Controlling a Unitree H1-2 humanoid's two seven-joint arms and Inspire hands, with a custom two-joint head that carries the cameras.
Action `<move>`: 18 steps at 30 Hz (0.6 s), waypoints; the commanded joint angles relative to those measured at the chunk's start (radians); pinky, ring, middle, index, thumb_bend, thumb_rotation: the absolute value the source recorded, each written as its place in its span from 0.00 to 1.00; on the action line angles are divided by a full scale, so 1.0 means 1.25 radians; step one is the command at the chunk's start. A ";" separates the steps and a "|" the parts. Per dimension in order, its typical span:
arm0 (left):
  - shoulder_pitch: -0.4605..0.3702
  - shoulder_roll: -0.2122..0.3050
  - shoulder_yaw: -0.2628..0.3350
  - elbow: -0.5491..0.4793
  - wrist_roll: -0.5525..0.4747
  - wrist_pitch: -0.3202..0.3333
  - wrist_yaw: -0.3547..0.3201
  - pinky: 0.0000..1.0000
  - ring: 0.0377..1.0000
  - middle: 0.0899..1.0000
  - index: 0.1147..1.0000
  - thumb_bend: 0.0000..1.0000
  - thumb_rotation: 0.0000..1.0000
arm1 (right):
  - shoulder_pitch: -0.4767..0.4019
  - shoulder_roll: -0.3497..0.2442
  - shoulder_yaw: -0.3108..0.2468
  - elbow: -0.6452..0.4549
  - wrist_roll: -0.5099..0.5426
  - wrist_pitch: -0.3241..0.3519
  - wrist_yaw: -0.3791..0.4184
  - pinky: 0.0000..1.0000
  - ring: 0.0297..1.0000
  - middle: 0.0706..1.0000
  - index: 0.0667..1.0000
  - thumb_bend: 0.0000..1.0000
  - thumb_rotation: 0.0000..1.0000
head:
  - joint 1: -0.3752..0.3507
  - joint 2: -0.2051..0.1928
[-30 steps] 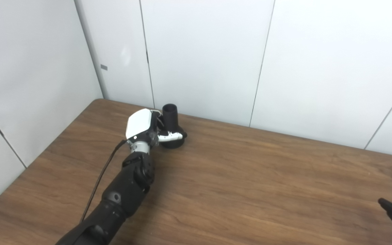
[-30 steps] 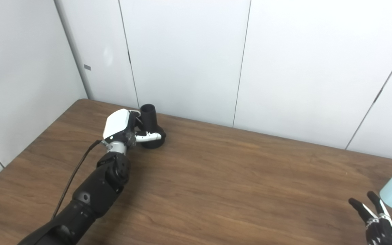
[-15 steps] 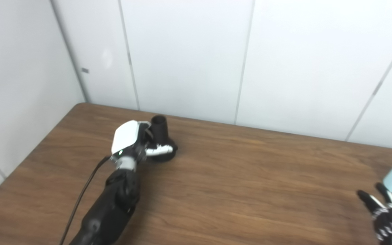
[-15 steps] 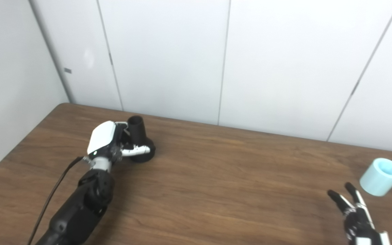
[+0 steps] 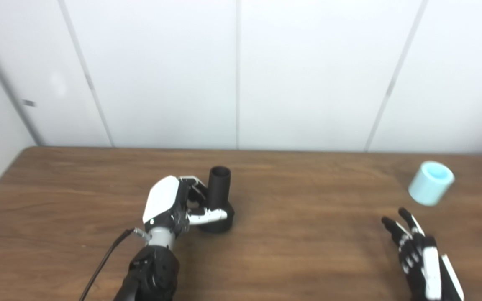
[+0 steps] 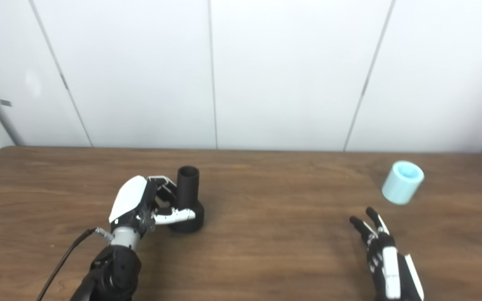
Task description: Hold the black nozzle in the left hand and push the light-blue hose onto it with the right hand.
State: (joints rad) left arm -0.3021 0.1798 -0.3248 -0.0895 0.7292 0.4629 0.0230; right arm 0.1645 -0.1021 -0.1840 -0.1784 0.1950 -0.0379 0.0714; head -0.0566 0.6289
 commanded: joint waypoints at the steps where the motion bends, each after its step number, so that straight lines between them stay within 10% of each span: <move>1: -0.008 -0.007 -0.015 -0.032 0.034 -0.015 0.004 0.45 0.57 0.42 0.43 0.52 0.00 | -0.026 -0.020 -0.020 -0.051 0.008 -0.004 -0.014 0.96 0.90 0.82 0.92 0.51 1.00 | -0.002 0.002; 18: 0.092 -0.043 -0.067 -0.080 0.090 -0.054 -0.018 0.50 0.56 0.46 0.41 0.52 0.00 | -0.111 -0.106 -0.061 -0.134 0.010 0.069 -0.030 0.92 0.87 0.79 0.90 0.57 0.96 | -0.038 0.032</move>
State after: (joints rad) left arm -0.1901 0.1299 -0.4018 -0.1759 0.8219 0.4066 0.0055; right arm 0.0543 -0.2139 -0.2487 -0.3035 0.2068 0.0621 0.0371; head -0.1028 0.6673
